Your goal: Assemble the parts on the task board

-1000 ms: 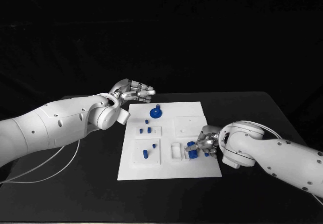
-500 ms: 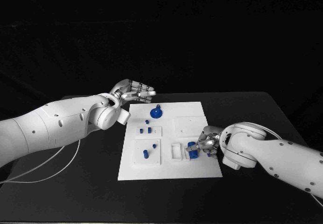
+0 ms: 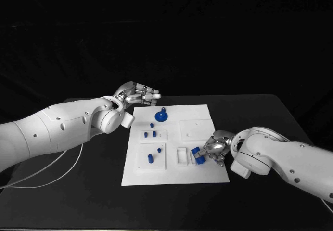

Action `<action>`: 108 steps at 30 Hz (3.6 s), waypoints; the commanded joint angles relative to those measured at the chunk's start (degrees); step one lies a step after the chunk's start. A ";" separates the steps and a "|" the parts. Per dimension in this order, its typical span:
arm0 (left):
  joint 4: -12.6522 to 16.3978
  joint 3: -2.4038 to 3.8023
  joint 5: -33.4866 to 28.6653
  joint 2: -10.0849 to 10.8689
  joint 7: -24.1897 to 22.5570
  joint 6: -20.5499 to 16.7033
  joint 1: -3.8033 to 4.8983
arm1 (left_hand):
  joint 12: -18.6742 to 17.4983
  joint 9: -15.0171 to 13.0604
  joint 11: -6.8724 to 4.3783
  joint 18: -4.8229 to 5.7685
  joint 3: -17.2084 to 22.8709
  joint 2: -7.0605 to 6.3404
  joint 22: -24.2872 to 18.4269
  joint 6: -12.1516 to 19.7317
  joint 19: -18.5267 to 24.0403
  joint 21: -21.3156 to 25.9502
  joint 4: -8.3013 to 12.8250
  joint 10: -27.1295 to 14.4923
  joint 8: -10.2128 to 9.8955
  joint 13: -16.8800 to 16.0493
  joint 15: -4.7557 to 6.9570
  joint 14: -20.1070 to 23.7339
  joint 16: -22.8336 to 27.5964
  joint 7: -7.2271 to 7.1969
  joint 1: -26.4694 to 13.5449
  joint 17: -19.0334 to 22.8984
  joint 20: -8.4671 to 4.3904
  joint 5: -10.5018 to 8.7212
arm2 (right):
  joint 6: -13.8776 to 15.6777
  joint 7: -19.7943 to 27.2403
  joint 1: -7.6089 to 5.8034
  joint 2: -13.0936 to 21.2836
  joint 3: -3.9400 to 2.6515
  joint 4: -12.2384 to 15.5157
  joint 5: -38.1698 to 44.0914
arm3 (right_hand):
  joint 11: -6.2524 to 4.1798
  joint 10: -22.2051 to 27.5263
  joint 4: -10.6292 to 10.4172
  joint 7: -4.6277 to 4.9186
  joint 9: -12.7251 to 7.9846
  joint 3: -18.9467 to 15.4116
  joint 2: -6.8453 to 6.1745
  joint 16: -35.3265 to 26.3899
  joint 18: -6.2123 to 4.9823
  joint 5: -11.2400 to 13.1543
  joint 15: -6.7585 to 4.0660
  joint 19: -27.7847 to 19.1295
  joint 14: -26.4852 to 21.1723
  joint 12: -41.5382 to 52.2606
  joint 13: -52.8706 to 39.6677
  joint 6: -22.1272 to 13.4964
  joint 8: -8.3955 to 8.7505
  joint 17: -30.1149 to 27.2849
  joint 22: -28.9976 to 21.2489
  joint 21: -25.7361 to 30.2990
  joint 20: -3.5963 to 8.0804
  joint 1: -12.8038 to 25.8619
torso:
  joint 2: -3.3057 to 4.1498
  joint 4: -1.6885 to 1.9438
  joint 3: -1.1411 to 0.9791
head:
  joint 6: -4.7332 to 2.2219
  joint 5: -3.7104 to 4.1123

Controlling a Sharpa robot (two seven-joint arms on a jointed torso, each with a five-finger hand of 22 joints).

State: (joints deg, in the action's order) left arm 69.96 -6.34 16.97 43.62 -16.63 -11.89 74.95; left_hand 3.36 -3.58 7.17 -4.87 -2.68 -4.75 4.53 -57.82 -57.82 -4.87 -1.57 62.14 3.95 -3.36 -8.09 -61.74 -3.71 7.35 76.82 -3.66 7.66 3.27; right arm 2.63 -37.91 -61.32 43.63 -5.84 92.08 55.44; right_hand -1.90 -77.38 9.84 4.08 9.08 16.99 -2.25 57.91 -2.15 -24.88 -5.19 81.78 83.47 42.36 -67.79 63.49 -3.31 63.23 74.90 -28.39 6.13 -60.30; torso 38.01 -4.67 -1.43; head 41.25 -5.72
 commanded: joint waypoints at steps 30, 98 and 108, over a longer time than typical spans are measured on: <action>0.32 0.04 -0.21 -0.03 0.26 1.24 0.06 | 0.04 -0.04 0.06 0.90 0.07 0.50 -0.01 0.54 0.25 -0.31 0.20 0.07 0.29 -0.08 -0.37 -0.02 0.18 0.16 -0.16 -0.06 0.08 0.23 | -1.32 -2.56 -2.59 -3.34 0.21 -1.23 -2.96 | 0.01 0.02 -2.57 -0.21 -0.39 -5.10 0.07 -0.13 -0.70 2.54 -0.16 -0.52 0.07 -0.89 0.56 1.04 -0.32 -0.31 3.47 -0.12 0.26 0.21 | 0.01 0.08 0.14 | 0.43 -0.30; 0.44 0.04 -0.05 -0.05 1.15 1.49 0.13 | 0.04 -0.04 0.14 0.77 0.23 0.37 -0.01 0.58 0.27 -0.38 -0.41 0.00 0.31 -0.08 -0.48 0.06 0.18 0.27 -0.15 -0.06 0.17 0.26 | -6.04 -3.25 -3.14 -7.08 2.78 -1.43 9.18 | -0.01 0.28 -20.80 -0.90 1.28 -5.81 -4.37 -1.23 -0.58 21.92 -0.18 -0.33 0.10 -1.97 2.17 3.04 -0.35 -0.43 3.28 1.84 0.31 2.59 | 0.08 0.00 0.02 | 1.07 -1.80; 0.42 0.04 0.00 -0.09 1.22 1.53 0.13 | 0.04 -0.04 0.15 0.76 0.25 0.37 -0.01 0.59 0.29 -0.38 -0.52 -0.02 0.31 -0.08 -0.49 0.09 0.18 0.29 -0.21 -0.06 0.19 0.28 | -6.19 -3.24 -3.43 -7.59 2.74 -1.80 9.26 | -0.11 0.00 -23.66 -0.95 0.55 -9.42 -3.90 -1.44 -0.27 22.11 -0.36 -0.27 0.19 -2.56 1.85 3.12 -0.38 0.17 3.29 1.83 0.65 2.58 | 0.10 0.01 0.07 | 1.16 -1.82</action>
State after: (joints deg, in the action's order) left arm 70.29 -6.34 17.03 43.63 -15.18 -11.09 75.01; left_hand 3.36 -3.58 7.17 -4.87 -2.48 -4.75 4.52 -57.61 -57.83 -4.86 -1.78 62.14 3.95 -3.36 -8.09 -61.74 -3.71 7.55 76.82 -3.66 7.66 3.27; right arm -2.57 -40.18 -64.74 36.19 -3.11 90.27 63.98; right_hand -1.92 -77.09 -13.83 3.27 9.64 7.88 -6.63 56.80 -2.15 -2.88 -5.28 81.57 83.60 39.92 -65.87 66.40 -3.87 63.35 74.91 -26.81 6.33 -57.78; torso 38.09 -4.69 -1.38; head 42.32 -7.54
